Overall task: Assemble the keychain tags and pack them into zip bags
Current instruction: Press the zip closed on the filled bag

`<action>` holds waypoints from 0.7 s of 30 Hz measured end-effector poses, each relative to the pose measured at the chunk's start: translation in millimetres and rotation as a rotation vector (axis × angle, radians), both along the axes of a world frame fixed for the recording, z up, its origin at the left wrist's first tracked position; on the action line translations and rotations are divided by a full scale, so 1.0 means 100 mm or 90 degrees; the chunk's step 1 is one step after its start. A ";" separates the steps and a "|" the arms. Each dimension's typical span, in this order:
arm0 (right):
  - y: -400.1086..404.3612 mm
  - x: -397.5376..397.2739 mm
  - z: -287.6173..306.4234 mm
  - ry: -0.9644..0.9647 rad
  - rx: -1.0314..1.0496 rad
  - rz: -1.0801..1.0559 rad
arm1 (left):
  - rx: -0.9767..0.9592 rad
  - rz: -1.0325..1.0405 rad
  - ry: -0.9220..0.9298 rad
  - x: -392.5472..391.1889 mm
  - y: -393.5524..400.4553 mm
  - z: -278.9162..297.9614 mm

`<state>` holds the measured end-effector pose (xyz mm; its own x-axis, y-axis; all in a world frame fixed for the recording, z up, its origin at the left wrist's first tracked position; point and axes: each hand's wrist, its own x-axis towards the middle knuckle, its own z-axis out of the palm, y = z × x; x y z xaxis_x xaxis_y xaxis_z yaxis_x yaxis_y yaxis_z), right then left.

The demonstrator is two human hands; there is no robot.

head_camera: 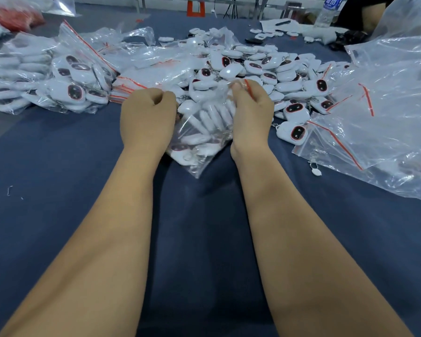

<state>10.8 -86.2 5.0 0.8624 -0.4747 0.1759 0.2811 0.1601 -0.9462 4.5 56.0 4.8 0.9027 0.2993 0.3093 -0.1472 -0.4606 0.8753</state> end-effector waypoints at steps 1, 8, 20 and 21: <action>-0.02 0.00 0.01 -0.013 0.053 0.008 | -0.047 -0.018 0.000 -0.01 -0.01 0.01; -0.03 -0.07 0.09 -0.066 0.173 0.226 | -0.277 -0.264 0.271 0.07 0.00 0.04; -0.01 -0.02 0.06 -0.018 0.079 0.125 | -0.412 -0.324 0.200 0.09 0.01 0.04; -0.03 -0.01 0.05 0.004 0.075 0.100 | -0.445 -0.323 0.183 0.10 0.01 0.04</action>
